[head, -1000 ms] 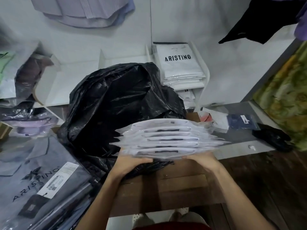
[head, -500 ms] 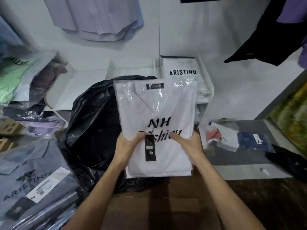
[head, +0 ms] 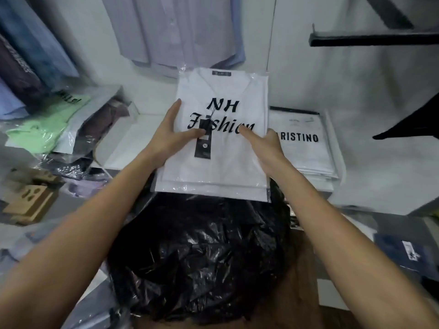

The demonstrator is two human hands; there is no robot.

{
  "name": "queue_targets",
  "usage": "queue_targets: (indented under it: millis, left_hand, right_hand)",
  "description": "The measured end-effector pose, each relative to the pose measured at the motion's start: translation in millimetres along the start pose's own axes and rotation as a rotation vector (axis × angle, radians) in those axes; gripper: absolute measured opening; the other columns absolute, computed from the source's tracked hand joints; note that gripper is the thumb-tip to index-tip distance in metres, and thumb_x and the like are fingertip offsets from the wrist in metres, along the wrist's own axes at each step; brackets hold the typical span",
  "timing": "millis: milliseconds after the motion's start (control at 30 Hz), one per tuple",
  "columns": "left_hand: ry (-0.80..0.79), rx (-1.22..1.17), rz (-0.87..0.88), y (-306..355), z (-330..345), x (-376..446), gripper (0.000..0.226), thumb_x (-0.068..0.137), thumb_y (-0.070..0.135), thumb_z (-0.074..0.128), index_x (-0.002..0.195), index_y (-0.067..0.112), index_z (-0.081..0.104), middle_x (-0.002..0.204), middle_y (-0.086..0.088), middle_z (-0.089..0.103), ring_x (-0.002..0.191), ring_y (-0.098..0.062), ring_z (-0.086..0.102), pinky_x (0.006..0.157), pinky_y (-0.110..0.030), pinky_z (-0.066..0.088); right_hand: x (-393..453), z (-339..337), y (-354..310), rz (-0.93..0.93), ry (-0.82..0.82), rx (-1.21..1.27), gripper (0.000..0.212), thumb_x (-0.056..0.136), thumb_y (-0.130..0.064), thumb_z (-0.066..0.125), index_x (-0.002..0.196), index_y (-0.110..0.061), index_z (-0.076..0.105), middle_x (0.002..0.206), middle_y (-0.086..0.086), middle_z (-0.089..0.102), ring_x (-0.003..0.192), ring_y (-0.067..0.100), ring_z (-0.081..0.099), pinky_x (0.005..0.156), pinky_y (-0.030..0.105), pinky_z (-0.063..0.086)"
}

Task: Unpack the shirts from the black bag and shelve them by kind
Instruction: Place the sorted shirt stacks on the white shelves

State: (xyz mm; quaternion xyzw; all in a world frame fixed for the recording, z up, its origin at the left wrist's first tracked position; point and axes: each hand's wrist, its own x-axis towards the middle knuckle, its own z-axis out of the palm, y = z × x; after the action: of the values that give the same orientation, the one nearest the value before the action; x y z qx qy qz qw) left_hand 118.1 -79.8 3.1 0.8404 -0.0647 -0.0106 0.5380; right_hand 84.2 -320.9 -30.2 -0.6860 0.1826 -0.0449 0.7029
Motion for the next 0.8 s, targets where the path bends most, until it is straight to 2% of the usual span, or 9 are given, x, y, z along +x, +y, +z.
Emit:
queue_targets:
  millis: [100,200,333,467,533,600,633,733,800]
  left_hand:
    - [-0.037,0.076,-0.021,-5,-8,53,0.107,0.079,0.039,0.086,0.162,0.036,0.018,0.168,0.014,0.019,0.152,-0.005,0.020,0.113,-0.021,0.019]
    - [-0.101,0.095,-0.079,-25,-12,105,0.121,0.073,0.043,0.090,0.164,0.029,0.012,0.169,0.011,0.019,0.153,-0.008,0.021,0.110,-0.020,0.020]
    - [-0.265,0.111,-0.197,-62,-9,161,0.135,0.067,0.039,0.095,0.164,0.028,0.002,0.158,0.017,0.030,0.143,-0.008,0.036,0.113,-0.027,0.034]
    - [-0.332,0.081,-0.271,-109,7,199,0.135,0.070,0.028,0.095,0.164,0.023,-0.001,0.167,0.007,0.022,0.150,-0.016,0.030,0.117,-0.034,0.036]
    - [-0.353,0.065,-0.268,-132,15,208,0.142,0.065,0.035,0.098,0.164,0.026,-0.003,0.166,0.013,0.015,0.153,-0.014,0.023,0.119,-0.033,0.031]
    - [-0.355,0.043,-0.216,-155,22,217,0.149,0.056,0.043,0.100,0.163,0.032,-0.003,0.160,0.026,0.004,0.155,-0.011,0.013,0.125,-0.040,0.023]
    - [-0.347,0.040,-0.210,-166,25,221,0.148,0.056,0.042,0.101,0.163,0.032,-0.001,0.161,0.026,0.002,0.156,-0.010,0.010,0.126,-0.041,0.020]
    - [-0.337,0.082,-0.270,-185,34,226,0.136,0.065,0.038,0.096,0.164,0.025,0.005,0.171,0.010,0.010,0.157,-0.014,0.012,0.124,-0.033,0.018]
    - [-0.338,0.141,-0.277,-186,37,223,0.130,0.070,0.039,0.093,0.164,0.027,0.005,0.171,0.008,0.012,0.156,-0.016,0.017,0.116,-0.026,0.020]
  right_hand:
    - [49,26,-7,-0.011,0.044,-0.044,0.089,0.066,-0.061,0.085,0.137,-0.017,0.054,0.118,-0.003,0.070,0.105,0.016,0.069,0.092,0.037,0.059]
    - [92,48,-9,-0.002,0.087,-0.114,0.107,0.067,-0.061,0.085,0.152,-0.015,0.039,0.139,0.003,0.059,0.126,0.025,0.059,0.105,0.039,0.052]
    - [133,73,11,0.103,0.070,-0.249,0.127,0.061,-0.061,0.092,0.156,-0.009,0.027,0.157,0.007,0.041,0.141,0.028,0.044,0.103,0.034,0.042]
    - [166,89,47,0.194,0.094,-0.313,0.129,0.060,-0.060,0.092,0.157,-0.010,0.024,0.159,0.008,0.040,0.143,0.029,0.042,0.103,0.034,0.042]
    - [179,94,60,0.217,0.105,-0.381,0.127,0.065,-0.058,0.091,0.160,-0.011,0.021,0.159,0.008,0.041,0.143,0.029,0.042,0.105,0.033,0.042]
    - [186,100,70,0.197,0.130,-0.434,0.123,0.070,-0.053,0.090,0.161,-0.013,0.018,0.157,0.008,0.044,0.141,0.028,0.045,0.102,0.030,0.042]
    - [189,102,75,0.178,0.136,-0.434,0.122,0.072,-0.050,0.090,0.162,-0.014,0.016,0.158,0.008,0.042,0.142,0.028,0.044,0.104,0.029,0.041]
    - [189,105,92,0.156,0.124,-0.441,0.121,0.081,-0.046,0.085,0.164,-0.020,0.001,0.167,0.008,0.025,0.151,0.027,0.032,0.116,0.033,0.032]
    - [187,108,96,0.144,0.115,-0.539,0.119,0.085,-0.049,0.079,0.164,-0.024,-0.007,0.169,0.014,0.016,0.151,0.031,0.030,0.118,0.038,0.031]
